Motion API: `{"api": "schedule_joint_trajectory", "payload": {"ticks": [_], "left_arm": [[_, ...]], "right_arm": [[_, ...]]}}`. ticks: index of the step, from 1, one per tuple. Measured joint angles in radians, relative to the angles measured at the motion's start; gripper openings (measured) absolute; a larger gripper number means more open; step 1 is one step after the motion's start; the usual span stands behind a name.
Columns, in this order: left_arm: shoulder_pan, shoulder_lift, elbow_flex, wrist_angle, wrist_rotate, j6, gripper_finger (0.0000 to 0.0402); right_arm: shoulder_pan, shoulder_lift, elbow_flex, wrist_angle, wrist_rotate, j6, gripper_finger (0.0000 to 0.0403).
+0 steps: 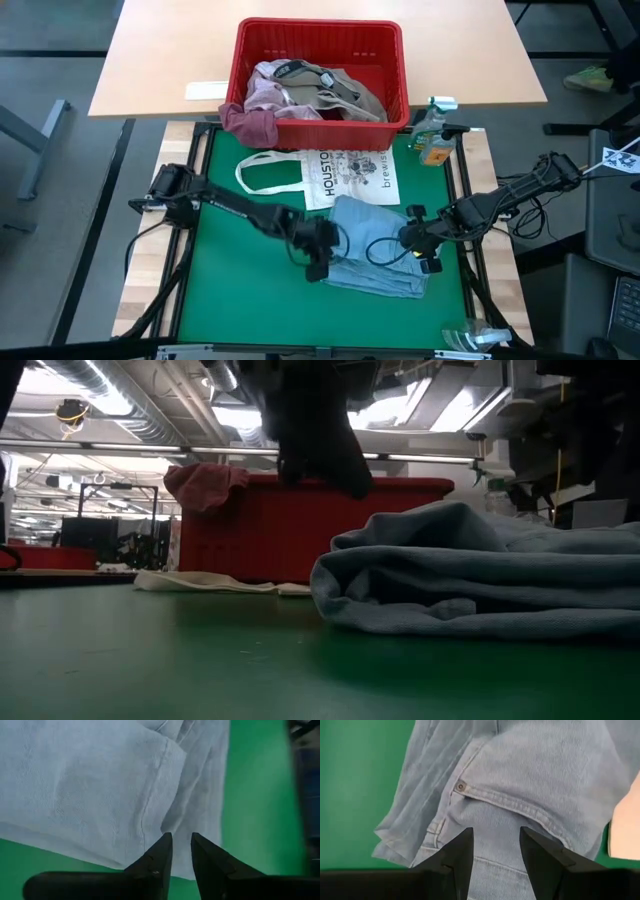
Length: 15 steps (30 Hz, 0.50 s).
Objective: Fold Laundry from Bin
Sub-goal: Fold the blue pants from the red laundry basket
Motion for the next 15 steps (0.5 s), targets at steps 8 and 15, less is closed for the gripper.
{"api": "schedule_joint_trajectory", "payload": {"ticks": [8,15], "left_arm": [[-0.082,0.007,0.0,0.003,-0.23,0.005,0.0151],[-0.083,0.007,0.0,0.004,-0.267,-0.001,0.0171]], "right_arm": [[0.0,0.0,0.0,0.028,-0.019,0.0,0.0159],[0.001,0.0,0.0,0.067,-0.163,0.111,0.0159]]}}
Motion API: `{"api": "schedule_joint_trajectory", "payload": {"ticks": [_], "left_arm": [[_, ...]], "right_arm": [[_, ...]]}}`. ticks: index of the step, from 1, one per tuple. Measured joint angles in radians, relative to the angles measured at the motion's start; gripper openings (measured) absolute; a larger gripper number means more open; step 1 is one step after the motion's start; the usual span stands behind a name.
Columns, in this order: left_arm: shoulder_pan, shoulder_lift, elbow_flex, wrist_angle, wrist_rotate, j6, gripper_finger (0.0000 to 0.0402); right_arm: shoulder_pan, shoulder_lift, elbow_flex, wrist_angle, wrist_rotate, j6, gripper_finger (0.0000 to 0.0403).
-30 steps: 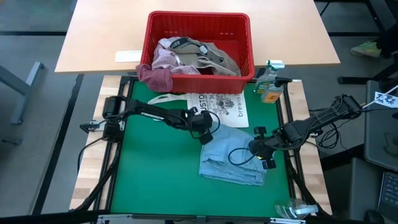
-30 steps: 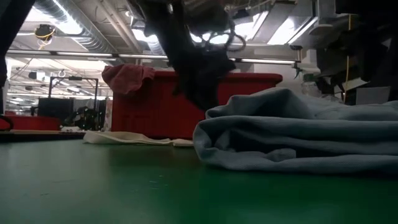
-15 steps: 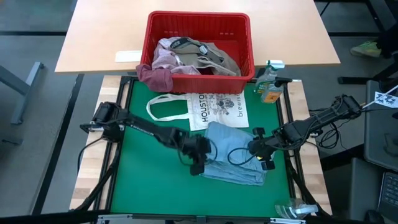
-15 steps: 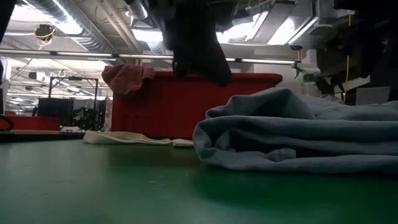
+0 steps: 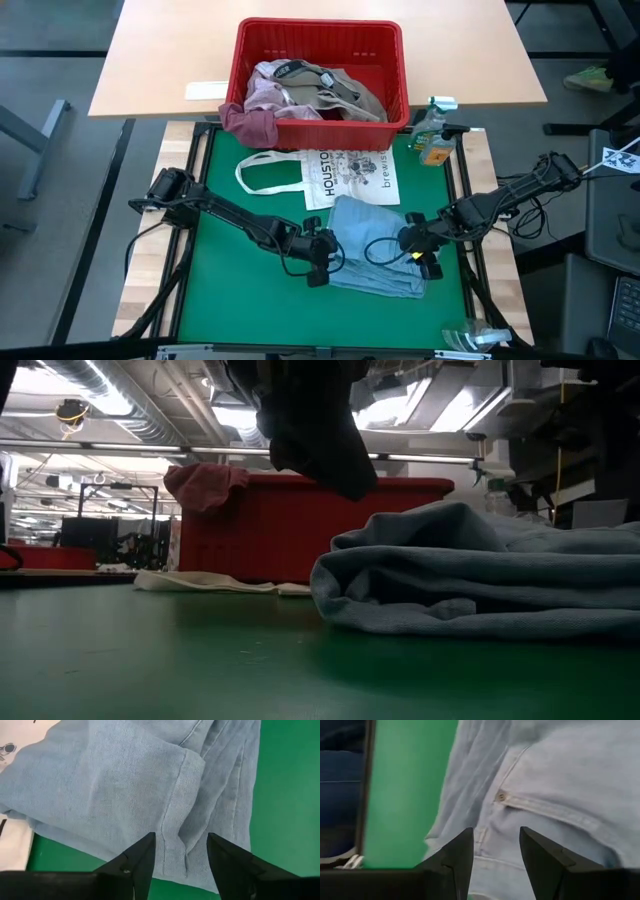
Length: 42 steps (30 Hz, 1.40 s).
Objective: Fold Laundry from Bin
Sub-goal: Fold the blue pants from the red laundry basket
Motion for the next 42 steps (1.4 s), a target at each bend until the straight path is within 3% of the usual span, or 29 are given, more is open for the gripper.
{"api": "schedule_joint_trajectory", "payload": {"ticks": [10,18,24,32,42], "left_arm": [[-0.005,0.052,0.0,0.064,0.003,0.0,0.0168],[-0.004,0.094,0.0,0.071,0.004,0.0,0.0168],[-0.004,0.093,0.0,0.082,-0.006,0.0,0.0168],[-0.004,0.093,0.0,0.083,-0.006,0.0,0.0168],[-0.004,0.093,0.0,0.083,-0.007,0.001,0.0168]], "right_arm": [[0.184,0.0,0.0,-0.004,-0.002,0.06,0.0159],[0.324,0.008,0.0,-0.095,0.059,0.416,0.0159],[0.416,0.008,-0.012,-0.142,0.137,0.499,0.0159],[0.424,0.008,-0.13,-0.11,0.157,0.627,0.0159],[0.424,0.008,-0.172,-0.016,0.159,0.68,0.0159]]}}
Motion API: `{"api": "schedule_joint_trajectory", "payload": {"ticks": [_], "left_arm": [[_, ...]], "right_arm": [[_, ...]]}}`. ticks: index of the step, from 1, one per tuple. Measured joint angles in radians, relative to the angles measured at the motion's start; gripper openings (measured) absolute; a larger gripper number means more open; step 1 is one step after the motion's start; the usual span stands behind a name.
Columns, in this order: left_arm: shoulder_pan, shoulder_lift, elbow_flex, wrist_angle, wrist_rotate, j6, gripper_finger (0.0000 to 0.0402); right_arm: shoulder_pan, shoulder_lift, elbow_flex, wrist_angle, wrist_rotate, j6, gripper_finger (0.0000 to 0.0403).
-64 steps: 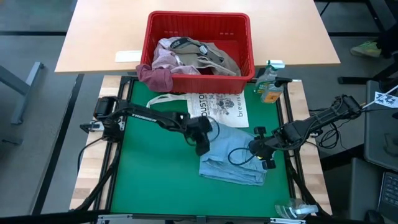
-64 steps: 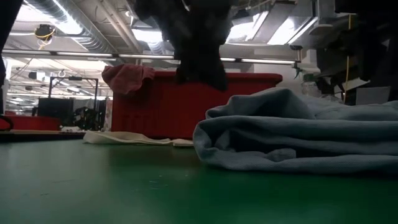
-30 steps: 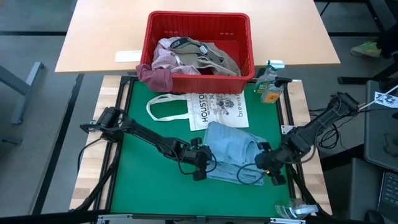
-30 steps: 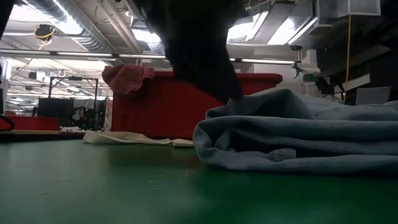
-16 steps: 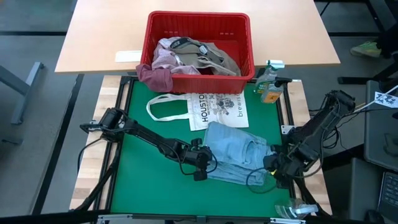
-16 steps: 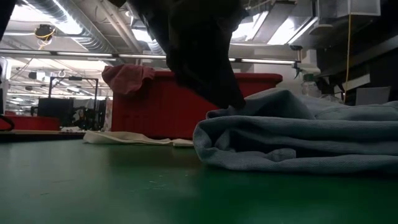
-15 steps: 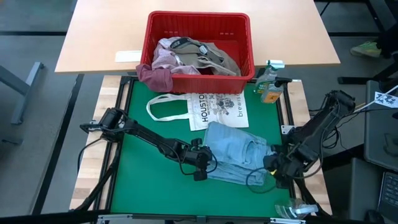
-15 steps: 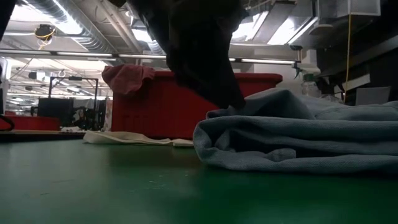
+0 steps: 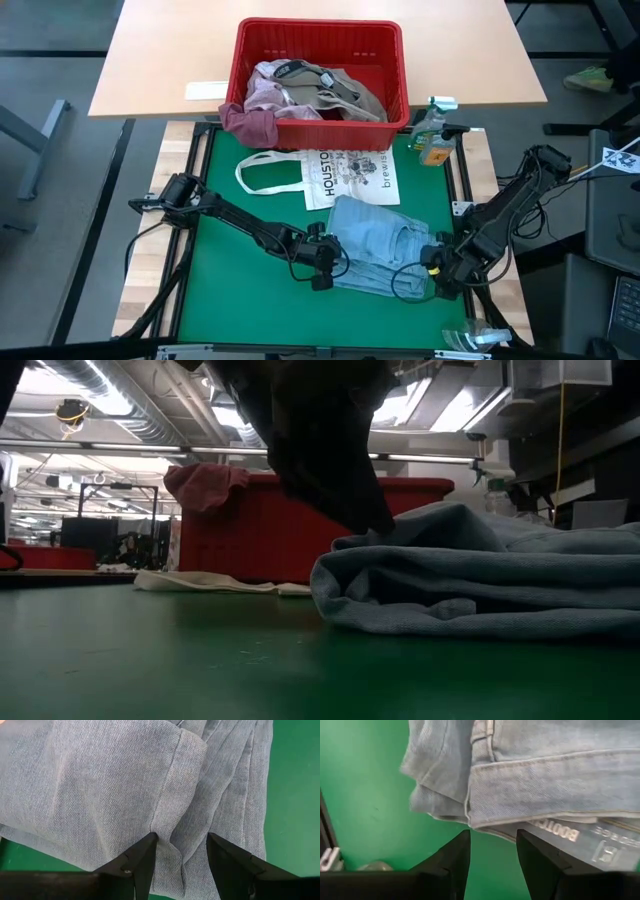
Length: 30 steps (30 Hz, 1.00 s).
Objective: Fold Laundry from Bin
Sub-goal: Fold the blue pants from the red laundry basket
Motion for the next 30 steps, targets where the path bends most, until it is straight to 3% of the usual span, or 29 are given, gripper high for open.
{"api": "schedule_joint_trajectory", "payload": {"ticks": [9,22,26,30], "left_arm": [[0.0,0.0,0.0,0.0,-0.001,0.0,0.0168],[-0.002,0.0,0.0,0.0,-0.046,0.008,0.0153],[-0.002,0.0,0.0,0.0,-0.049,0.008,0.0118],[-0.002,0.0,0.0,-0.001,-0.075,0.007,0.0072]], "right_arm": [[0.0,0.0,-0.051,0.189,-0.017,0.041,0.0159],[0.0,0.0,-0.052,0.242,0.156,0.073,0.0153],[0.0,0.0,-0.052,0.238,0.172,0.091,0.0114],[0.0,0.0,-0.052,0.237,0.18,0.092,0.0047]]}}
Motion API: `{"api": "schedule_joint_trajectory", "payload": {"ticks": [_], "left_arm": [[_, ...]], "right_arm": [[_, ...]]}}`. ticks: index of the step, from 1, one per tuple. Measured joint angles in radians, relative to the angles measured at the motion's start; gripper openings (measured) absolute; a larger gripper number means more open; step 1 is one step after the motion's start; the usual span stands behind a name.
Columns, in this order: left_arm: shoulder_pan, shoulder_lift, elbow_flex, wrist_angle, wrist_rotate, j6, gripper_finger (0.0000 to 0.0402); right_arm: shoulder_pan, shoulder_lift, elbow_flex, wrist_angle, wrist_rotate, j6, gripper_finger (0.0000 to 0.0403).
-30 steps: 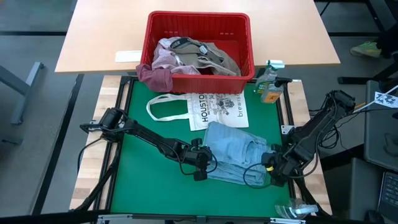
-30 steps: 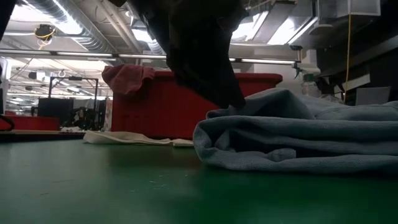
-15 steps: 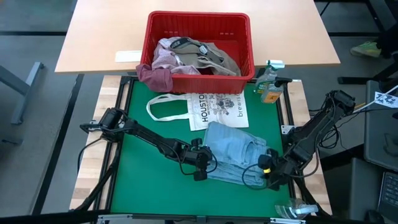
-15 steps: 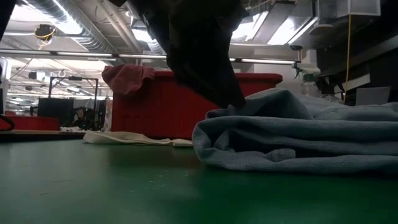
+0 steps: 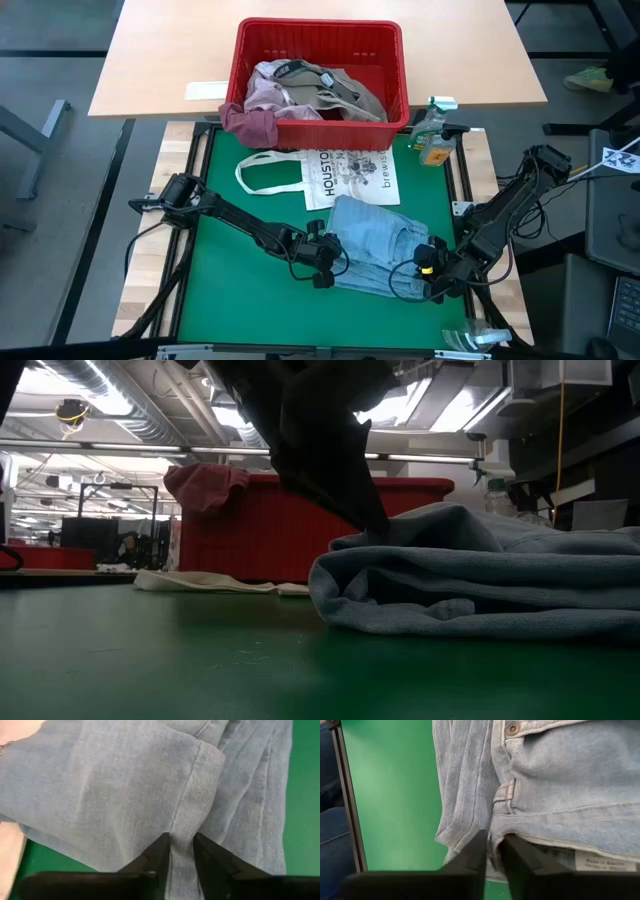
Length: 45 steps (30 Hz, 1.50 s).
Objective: Fold Laundry from Bin
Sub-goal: Fold the blue pants from the red laundry basket
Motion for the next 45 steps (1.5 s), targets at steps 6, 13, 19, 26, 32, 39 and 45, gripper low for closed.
{"api": "schedule_joint_trajectory", "payload": {"ticks": [6,13,19,26,32,39,45], "left_arm": [[0.0,-0.009,0.0,-0.004,-0.014,-0.006,0.0006],[0.0,-0.072,0.0,-0.006,-0.022,-0.008,0.0002],[-0.017,-0.111,0.0,-0.068,-0.02,-0.007,0.0001],[-0.092,-0.089,0.002,-0.177,0.041,-0.007,0.0001],[-0.137,-0.075,0.004,-0.169,0.035,0.053,0.0],[-0.155,-0.05,0.003,-0.164,0.084,0.055,0.0],[-0.163,-0.024,0.002,-0.132,0.127,0.055,0.0]], "right_arm": [[0.0,-0.017,0.032,-0.004,0.034,0.01,0.0026],[0.001,-0.06,0.136,-0.036,0.095,-0.047,0.0008],[0.009,-0.072,0.142,-0.035,0.013,-0.075,0.0022],[0.171,-0.011,0.142,-0.018,-0.044,-0.106,0.0006],[0.234,0.103,0.143,-0.003,-0.038,-0.055,0.0025],[0.234,0.195,0.143,0.064,-0.091,-0.056,0.0017],[0.234,0.218,0.143,0.087,-0.123,-0.056,0.0016]]}}
